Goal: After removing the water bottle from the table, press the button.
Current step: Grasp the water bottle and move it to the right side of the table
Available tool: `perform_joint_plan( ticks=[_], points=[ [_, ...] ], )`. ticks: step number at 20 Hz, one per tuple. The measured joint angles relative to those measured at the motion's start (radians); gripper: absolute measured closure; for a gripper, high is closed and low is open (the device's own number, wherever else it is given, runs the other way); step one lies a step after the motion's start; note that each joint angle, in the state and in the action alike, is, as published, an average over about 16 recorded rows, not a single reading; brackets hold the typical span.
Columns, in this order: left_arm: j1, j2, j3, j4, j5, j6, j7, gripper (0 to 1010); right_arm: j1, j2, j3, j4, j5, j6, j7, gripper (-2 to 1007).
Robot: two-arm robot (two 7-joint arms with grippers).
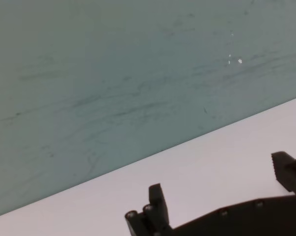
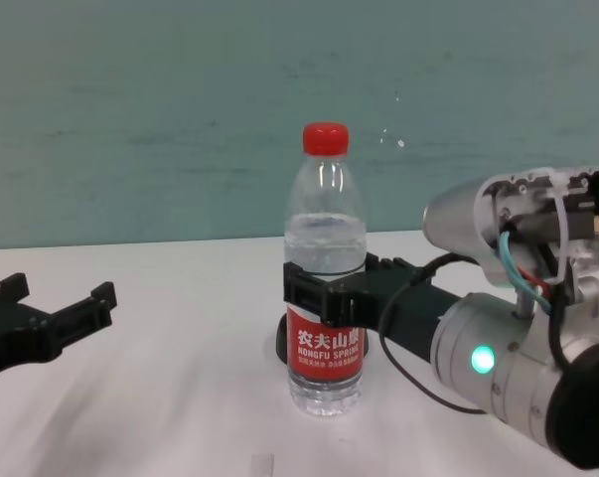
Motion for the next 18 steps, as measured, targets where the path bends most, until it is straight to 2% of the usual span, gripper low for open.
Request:
perform_joint_plan(
  ticks=[8,18],
  points=[
    [0.0,0.0,0.0,0.0,0.0,0.0,0.0,7,-0.001,0.0,0.001,-0.001,0.0,-0.001,-0.001,242],
    [0.0,0.0,0.0,0.0,0.0,0.0,0.0,7,-0.001,0.0,0.001,-0.001,0.0,-0.001,0.0,310]
  ],
)
